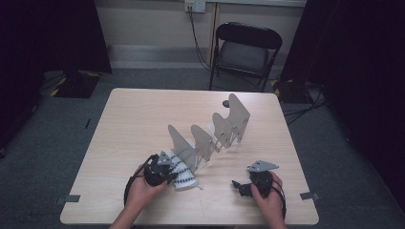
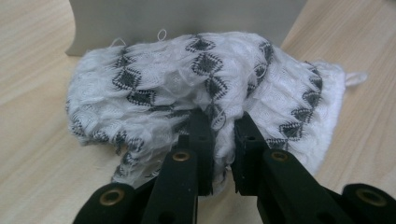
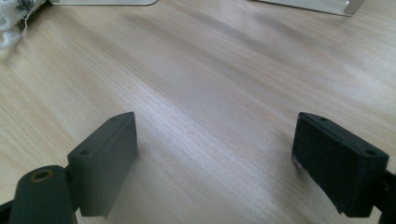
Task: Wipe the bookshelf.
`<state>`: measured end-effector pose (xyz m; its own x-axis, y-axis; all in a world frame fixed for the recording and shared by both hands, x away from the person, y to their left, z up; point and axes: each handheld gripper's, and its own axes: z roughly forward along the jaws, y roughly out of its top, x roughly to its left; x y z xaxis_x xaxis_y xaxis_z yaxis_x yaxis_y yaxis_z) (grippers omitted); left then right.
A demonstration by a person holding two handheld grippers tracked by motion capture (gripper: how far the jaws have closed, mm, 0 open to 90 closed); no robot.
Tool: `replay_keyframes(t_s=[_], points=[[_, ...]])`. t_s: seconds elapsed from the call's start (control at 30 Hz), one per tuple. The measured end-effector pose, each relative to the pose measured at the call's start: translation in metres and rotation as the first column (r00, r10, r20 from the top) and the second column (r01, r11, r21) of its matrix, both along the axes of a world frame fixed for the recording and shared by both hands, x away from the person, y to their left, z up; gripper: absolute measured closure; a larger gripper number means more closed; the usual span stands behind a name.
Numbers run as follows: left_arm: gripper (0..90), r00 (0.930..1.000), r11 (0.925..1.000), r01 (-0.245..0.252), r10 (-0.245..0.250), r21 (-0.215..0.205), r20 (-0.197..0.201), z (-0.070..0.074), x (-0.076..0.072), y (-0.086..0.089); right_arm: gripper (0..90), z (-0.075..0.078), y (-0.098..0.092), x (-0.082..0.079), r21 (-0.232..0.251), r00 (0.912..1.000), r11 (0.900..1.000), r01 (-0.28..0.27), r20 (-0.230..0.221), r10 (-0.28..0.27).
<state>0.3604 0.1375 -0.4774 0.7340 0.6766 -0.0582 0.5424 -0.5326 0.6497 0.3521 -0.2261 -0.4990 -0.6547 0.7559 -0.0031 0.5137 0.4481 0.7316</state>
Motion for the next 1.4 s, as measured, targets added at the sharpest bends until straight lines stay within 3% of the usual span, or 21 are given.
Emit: replay_keyframes(t_s=[0.23,0.37,0.53,0.73,0.87,1.0,1.13,1.17,1.4], points=[[81.2,0.9999,1.0000,-0.003,0.003,-0.008,-0.014,0.003,-0.001,0.003,13.4,0.000,0.000,0.000,0.000,1.0000,1.000,0.000,0.000,0.000],[81.2,0.9999,0.9998,-0.001,0.000,-0.021,-0.014,0.014,-0.003,0.007,13.4,0.000,0.000,0.000,0.000,1.0000,1.000,0.000,0.000,0.000],[81.3,0.9999,0.9991,0.003,-0.003,-0.043,0.014,0.048,-0.006,0.013,13.4,0.000,0.000,0.000,0.000,1.0000,1.000,0.000,0.000,0.000],[81.3,0.9974,0.9993,0.004,-0.002,-0.037,0.072,0.095,-0.004,0.020,13.4,0.000,0.000,0.000,0.000,1.0000,1.000,0.001,0.001,-0.001],[81.4,0.9938,0.9979,0.003,0.004,-0.065,0.111,0.127,-0.002,0.024,13.4,0.000,0.000,0.000,0.000,1.0000,1.000,0.000,0.000,0.000],[81.4,0.9901,0.9964,0.002,0.010,-0.085,0.140,0.145,-0.001,0.020,13.4,0.000,0.000,0.000,0.000,1.0000,1.000,0.000,0.000,0.000],[81.4,0.9893,0.9969,0.015,-0.003,-0.078,0.146,0.147,-0.001,0.013,13.4,0.000,0.000,0.000,0.000,1.0000,1.000,0.000,0.000,0.000],[81.4,0.9902,0.9959,0.014,-0.002,-0.090,0.140,0.145,-0.002,0.010,13.4,0.000,0.000,0.000,0.000,1.0000,1.000,0.000,0.000,0.000],[81.3,0.9931,0.9974,0.033,-0.025,-0.064,0.114,0.125,-0.006,0.001,13.4,0.000,0.000,0.000,0.000,1.0000,1.000,0.000,0.000,0.000]])
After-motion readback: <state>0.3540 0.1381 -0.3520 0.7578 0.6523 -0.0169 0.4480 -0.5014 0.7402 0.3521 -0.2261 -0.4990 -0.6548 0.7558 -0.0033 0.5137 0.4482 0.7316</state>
